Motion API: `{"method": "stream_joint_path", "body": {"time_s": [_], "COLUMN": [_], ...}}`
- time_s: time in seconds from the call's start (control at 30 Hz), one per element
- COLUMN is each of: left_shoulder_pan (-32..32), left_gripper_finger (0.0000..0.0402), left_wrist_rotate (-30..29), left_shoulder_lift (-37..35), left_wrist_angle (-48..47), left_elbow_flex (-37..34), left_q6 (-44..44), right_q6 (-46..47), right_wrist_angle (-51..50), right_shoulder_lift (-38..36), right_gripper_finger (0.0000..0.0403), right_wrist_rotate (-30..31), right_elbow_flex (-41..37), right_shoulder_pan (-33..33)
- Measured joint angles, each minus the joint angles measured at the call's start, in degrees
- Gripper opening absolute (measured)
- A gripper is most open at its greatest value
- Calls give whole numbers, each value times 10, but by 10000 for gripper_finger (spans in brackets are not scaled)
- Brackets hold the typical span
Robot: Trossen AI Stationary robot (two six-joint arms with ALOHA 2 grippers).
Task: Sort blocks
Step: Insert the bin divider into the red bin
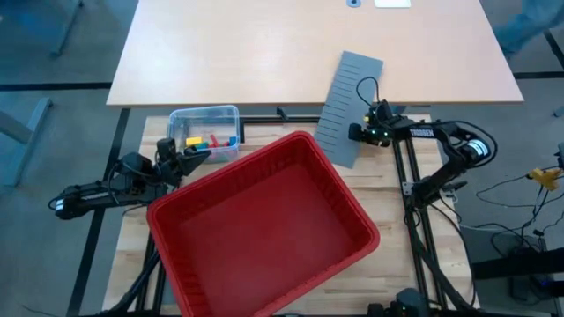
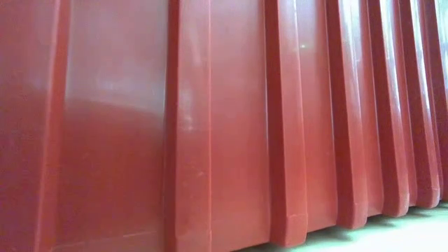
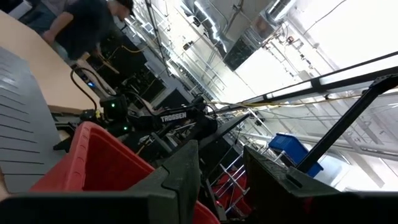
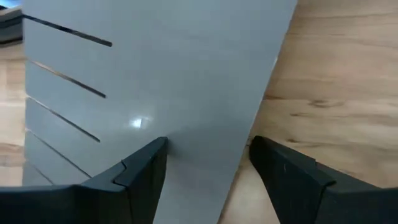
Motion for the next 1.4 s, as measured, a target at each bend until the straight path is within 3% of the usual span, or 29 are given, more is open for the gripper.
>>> {"method": "stream_joint_path", "body": {"time_s": [0.3, 0.53, 0.8, 1.23, 1.4], "left_shoulder_pan": [0, 0, 0, 0, 0], "left_gripper_finger": [105, 105, 105, 105, 105], "left_wrist_rotate": [-2, -2, -3, -8, -8], "left_shoulder_lift": [0, 0, 0, 0, 0], "left_wrist_angle": [-1, 0, 0, 0, 0], "left_elbow_flex": [0, 0, 0, 0, 0], "left_q6": [0, 0, 0, 0, 0], "right_q6": [4, 2, 0, 8, 1], "right_wrist_angle": [85, 104, 111, 99, 56], "right_shoulder_lift": [24, 56, 27, -152, -179], "right_gripper_finger": [146, 15, 0, 0, 0], "right_wrist_rotate": [-82, -121, -115, -63, -46], "right_elbow_flex": [0, 0, 0, 0, 1], "right_shoulder_pan": [2, 3, 3, 2, 2]}}
